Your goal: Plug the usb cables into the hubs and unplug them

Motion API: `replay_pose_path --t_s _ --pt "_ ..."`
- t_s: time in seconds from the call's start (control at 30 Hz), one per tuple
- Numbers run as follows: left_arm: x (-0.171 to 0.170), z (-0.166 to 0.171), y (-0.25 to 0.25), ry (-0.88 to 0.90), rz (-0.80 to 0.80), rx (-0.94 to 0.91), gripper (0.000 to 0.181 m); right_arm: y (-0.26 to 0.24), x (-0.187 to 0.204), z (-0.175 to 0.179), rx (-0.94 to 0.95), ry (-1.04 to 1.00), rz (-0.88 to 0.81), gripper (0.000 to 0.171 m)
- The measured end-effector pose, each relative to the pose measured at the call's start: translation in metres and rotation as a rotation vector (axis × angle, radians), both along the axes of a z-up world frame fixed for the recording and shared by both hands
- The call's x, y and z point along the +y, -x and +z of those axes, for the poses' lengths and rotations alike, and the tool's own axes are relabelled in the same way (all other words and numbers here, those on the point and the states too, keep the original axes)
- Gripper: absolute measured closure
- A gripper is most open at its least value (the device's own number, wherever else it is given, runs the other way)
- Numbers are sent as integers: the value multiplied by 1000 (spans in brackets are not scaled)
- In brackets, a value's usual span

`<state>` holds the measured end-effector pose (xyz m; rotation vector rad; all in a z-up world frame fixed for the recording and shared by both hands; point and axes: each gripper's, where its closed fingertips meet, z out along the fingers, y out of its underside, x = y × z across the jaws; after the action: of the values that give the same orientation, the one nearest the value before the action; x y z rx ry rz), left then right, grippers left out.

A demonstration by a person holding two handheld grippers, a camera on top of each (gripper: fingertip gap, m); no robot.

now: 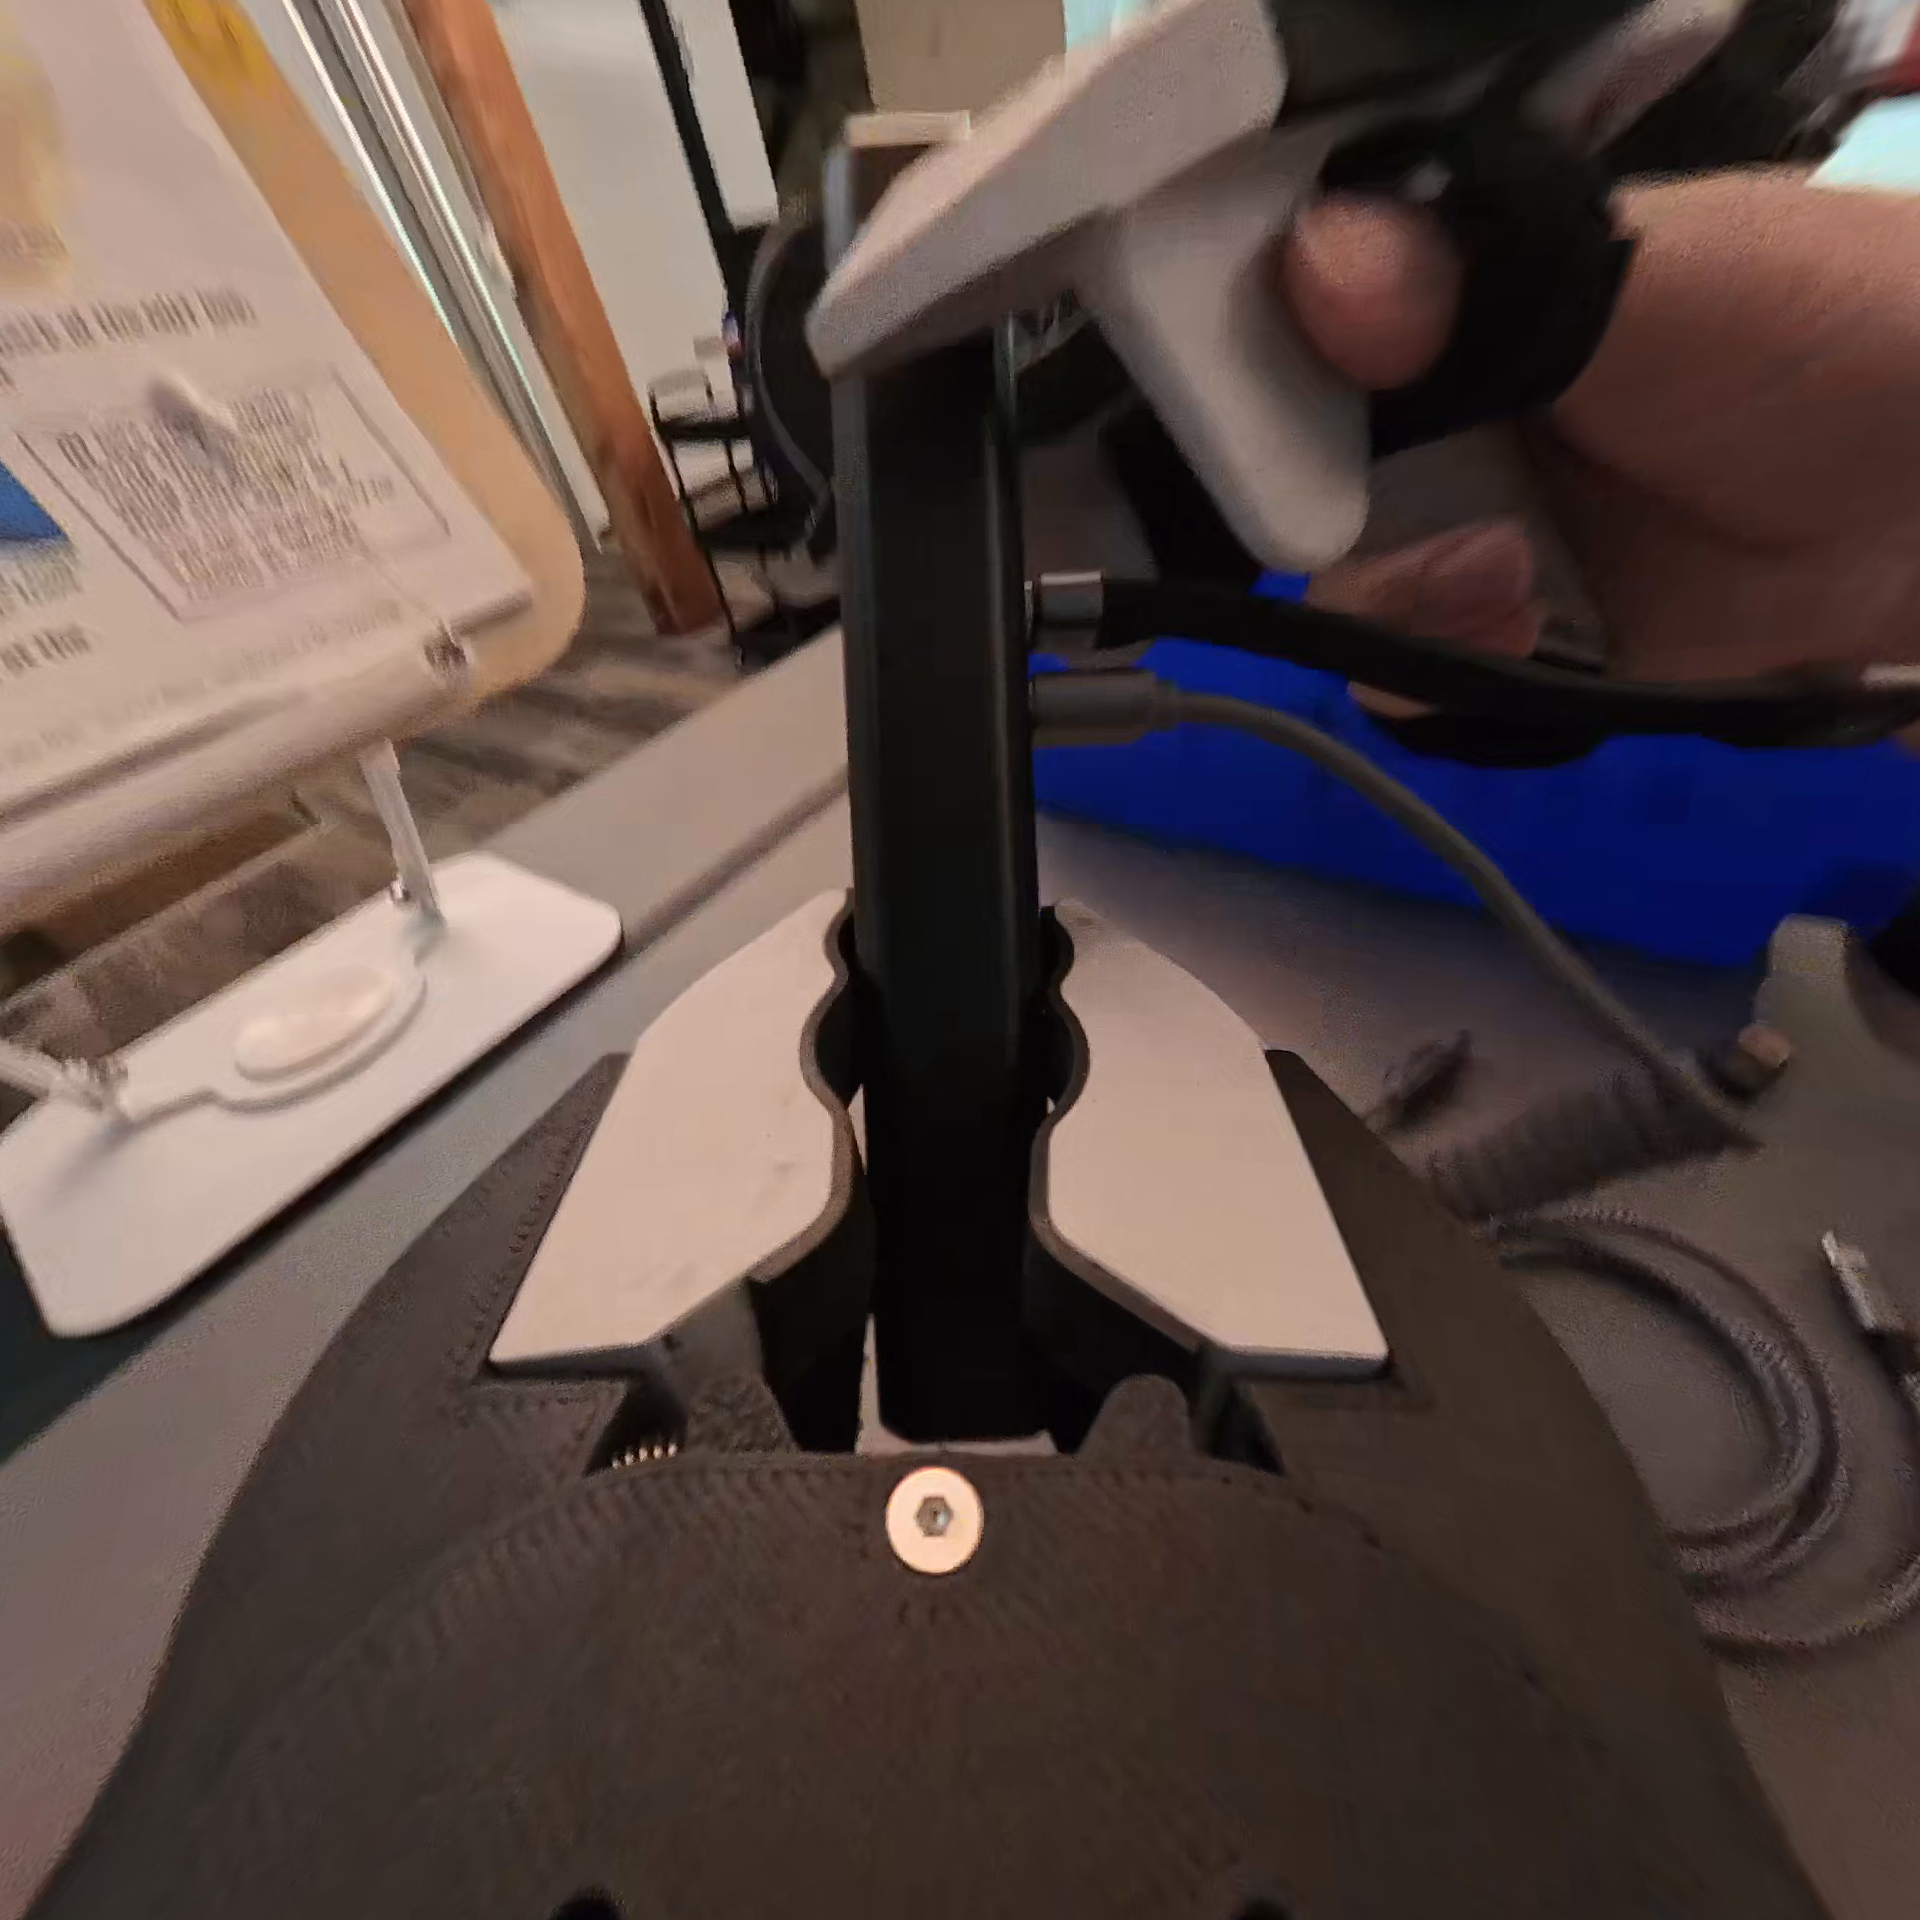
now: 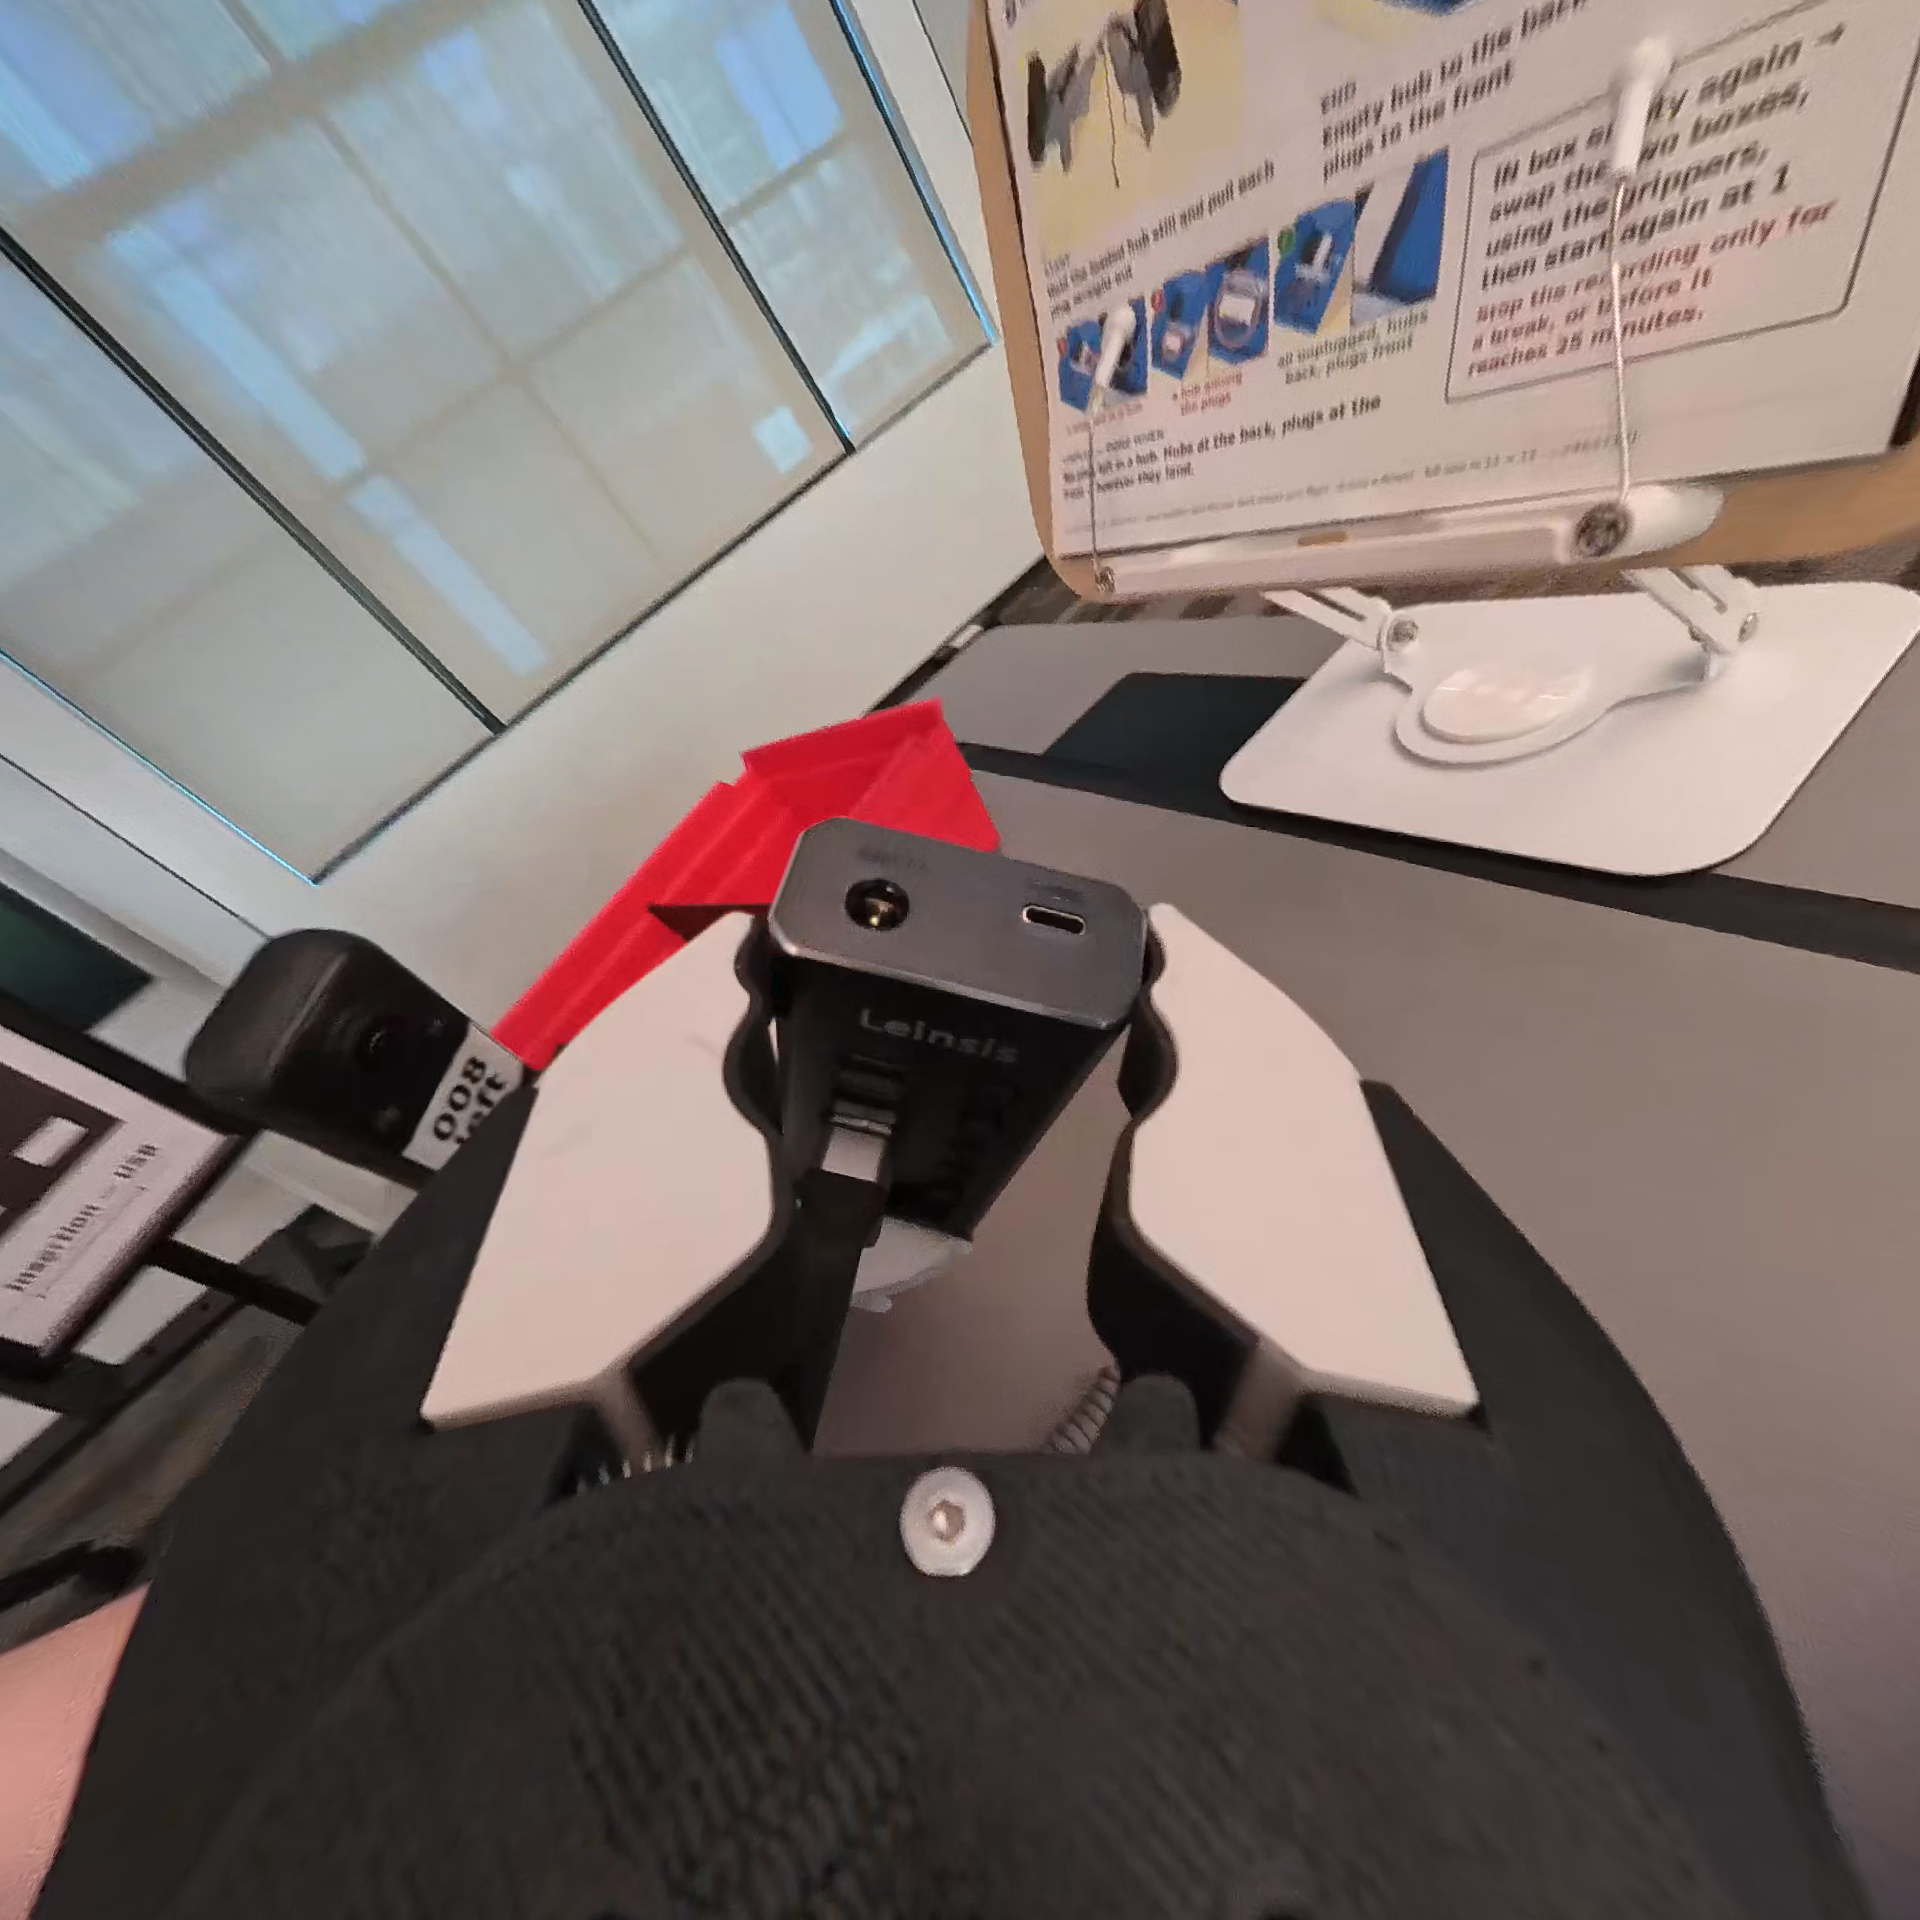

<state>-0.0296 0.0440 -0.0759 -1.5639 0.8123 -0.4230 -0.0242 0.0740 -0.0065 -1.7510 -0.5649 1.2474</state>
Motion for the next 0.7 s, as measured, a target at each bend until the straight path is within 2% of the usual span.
replay_pose_path --t_s 0.1,0.17,0.3,0.37,0.53,0.7 --pt "7 -48 10 184 72 144 151 18 -2 -24 -190 -133 -33 106" --pt "11 -60 13 208 103 118 151 30 -8 -33 -311 -246 -42 106" --pt "18 -63 23 297 154 18 146 43 -9 -40 -451 -375 -74 106" --pt "18 -62 33 327 197 -7 133 48 -6 -49 -526 -421 -80 106" --pt "5 -59 60 325 308 -8 128 58 0 -51 -568 -432 -65 106" --pt "-12 -52 70 328 331 -62 127 59 -1 -51 -580 -458 -27 104"
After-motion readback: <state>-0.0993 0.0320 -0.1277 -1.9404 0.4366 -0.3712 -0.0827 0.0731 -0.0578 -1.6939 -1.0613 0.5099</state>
